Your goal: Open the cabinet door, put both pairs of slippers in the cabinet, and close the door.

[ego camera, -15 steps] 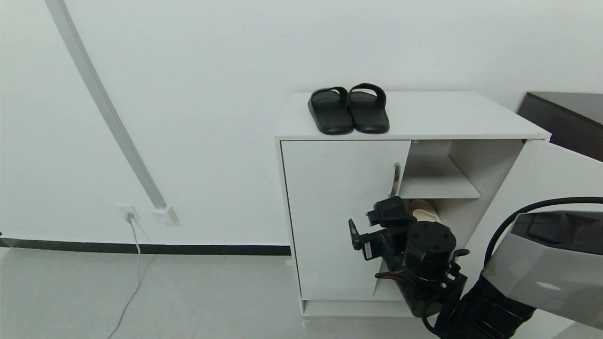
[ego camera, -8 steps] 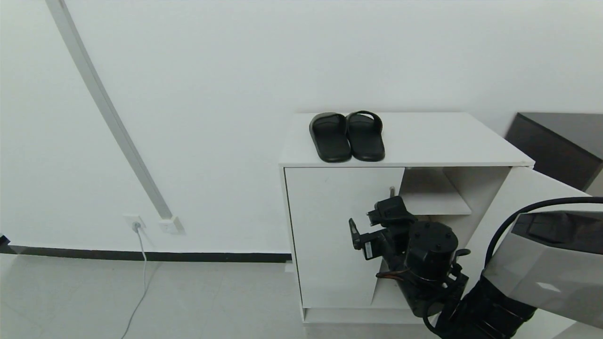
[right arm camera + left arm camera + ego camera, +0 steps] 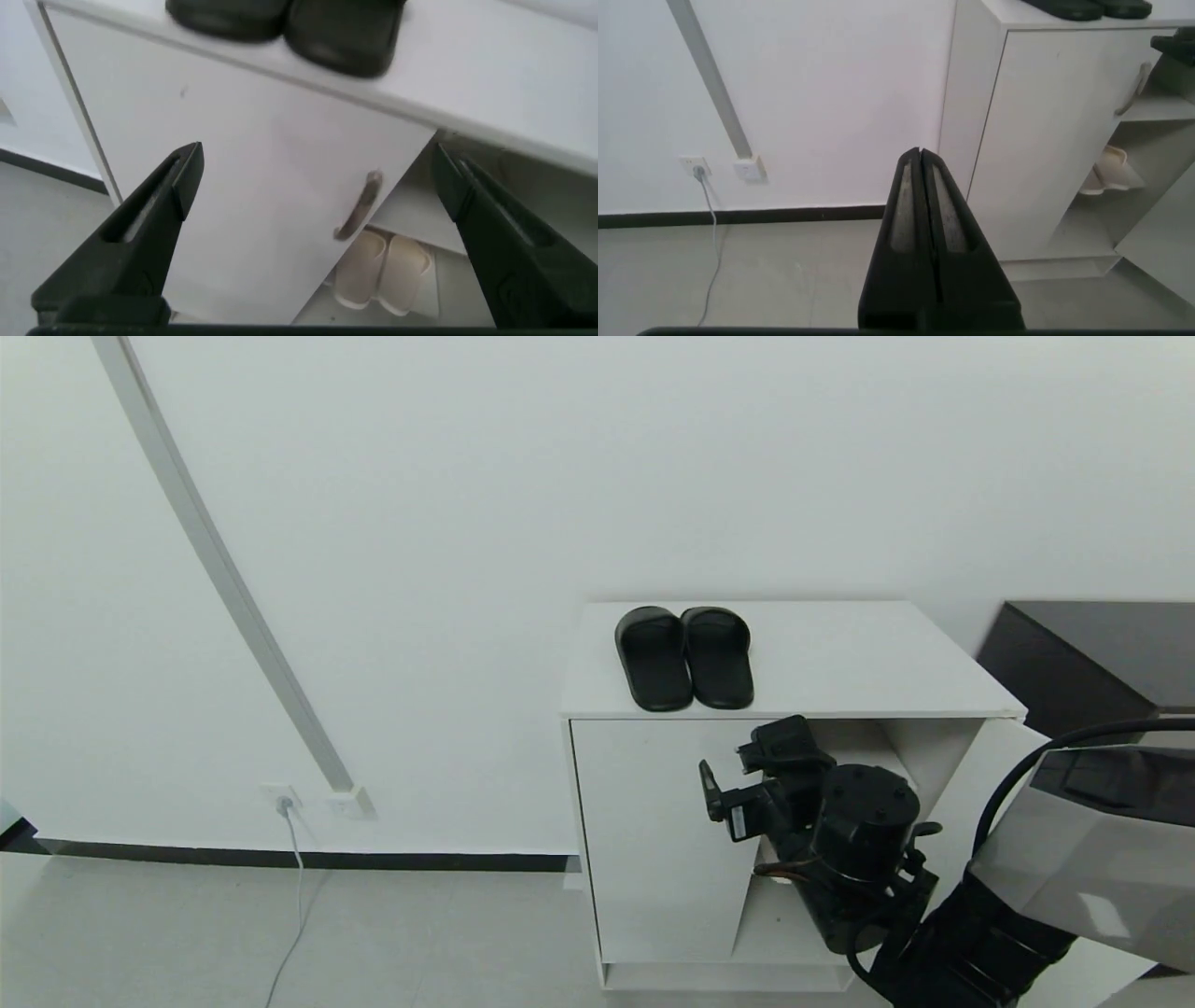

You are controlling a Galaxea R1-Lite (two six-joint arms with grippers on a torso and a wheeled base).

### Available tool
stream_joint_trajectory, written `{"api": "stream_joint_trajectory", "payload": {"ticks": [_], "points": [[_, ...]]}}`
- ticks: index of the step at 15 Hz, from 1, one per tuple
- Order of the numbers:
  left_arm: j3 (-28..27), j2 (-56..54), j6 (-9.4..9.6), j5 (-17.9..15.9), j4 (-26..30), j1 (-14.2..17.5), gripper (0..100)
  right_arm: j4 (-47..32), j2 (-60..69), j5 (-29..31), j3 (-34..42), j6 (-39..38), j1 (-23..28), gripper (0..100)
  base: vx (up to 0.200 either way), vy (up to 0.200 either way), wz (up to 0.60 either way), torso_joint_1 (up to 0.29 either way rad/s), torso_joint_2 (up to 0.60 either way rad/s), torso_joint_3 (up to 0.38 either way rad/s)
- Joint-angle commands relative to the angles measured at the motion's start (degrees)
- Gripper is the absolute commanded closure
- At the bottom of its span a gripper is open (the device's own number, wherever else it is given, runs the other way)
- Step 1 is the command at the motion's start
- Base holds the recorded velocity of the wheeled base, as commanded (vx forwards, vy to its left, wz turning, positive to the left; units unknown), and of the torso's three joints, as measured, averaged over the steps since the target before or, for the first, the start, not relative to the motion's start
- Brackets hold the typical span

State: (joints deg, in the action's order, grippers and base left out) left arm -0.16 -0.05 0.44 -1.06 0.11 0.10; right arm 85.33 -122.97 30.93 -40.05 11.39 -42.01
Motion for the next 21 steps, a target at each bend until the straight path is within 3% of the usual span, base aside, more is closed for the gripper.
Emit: {"api": "stream_joint_trajectory", "payload": {"ticks": [1, 7, 9, 14, 15, 19, 21], "points": [[0.0, 0.0, 0.00, 0.0, 0.0, 0.0, 100, 0.2, 0.8, -0.3, 0.1, 0.5, 0.0, 0, 0.000, 0.000, 0.00, 0.251, -0.58, -0.310], [0.0, 0.0, 0.18, 0.0, 0.1, 0.0, 100, 3.1, -0.1, -4.2, -0.6, 3.0, 0.1, 0, 0.000, 0.000, 0.00, 0.126, -0.27, -0.144], [0.1, 0.0, 0.44, -0.1, 0.0, 0.0, 100, -7.1, 0.6, -4.1, -9.3, -0.2, 0.2, 0, 0.000, 0.000, 0.00, 0.000, 0.00, 0.000], [0.1, 0.0, 0.35, 0.0, 0.0, 0.0, 100, -46.8, 4.0, -1.7, -31.0, -18.2, 0.0, 0, 0.000, 0.000, 0.00, 0.000, 0.00, 0.000], [0.1, 0.0, 0.35, 0.0, 0.1, 0.0, 100, -50.1, 3.9, -0.2, -33.2, -20.6, -0.1, 0, 0.000, 0.000, 0.00, 0.000, 0.00, 0.000], [0.1, 0.0, 0.26, 0.0, 0.1, 0.0, 100, -50.4, 3.0, 0.4, -33.5, -20.8, -0.1, 0, 0.000, 0.000, 0.00, 0.000, 0.00, 0.000], [0.1, 0.0, 0.26, 0.0, 0.1, 0.0, 100, -50.2, 2.1, 0.4, -33.4, -21.1, 0.1, 0, 0.200, 0.000, 0.00, 0.002, 0.00, 0.005]]}}
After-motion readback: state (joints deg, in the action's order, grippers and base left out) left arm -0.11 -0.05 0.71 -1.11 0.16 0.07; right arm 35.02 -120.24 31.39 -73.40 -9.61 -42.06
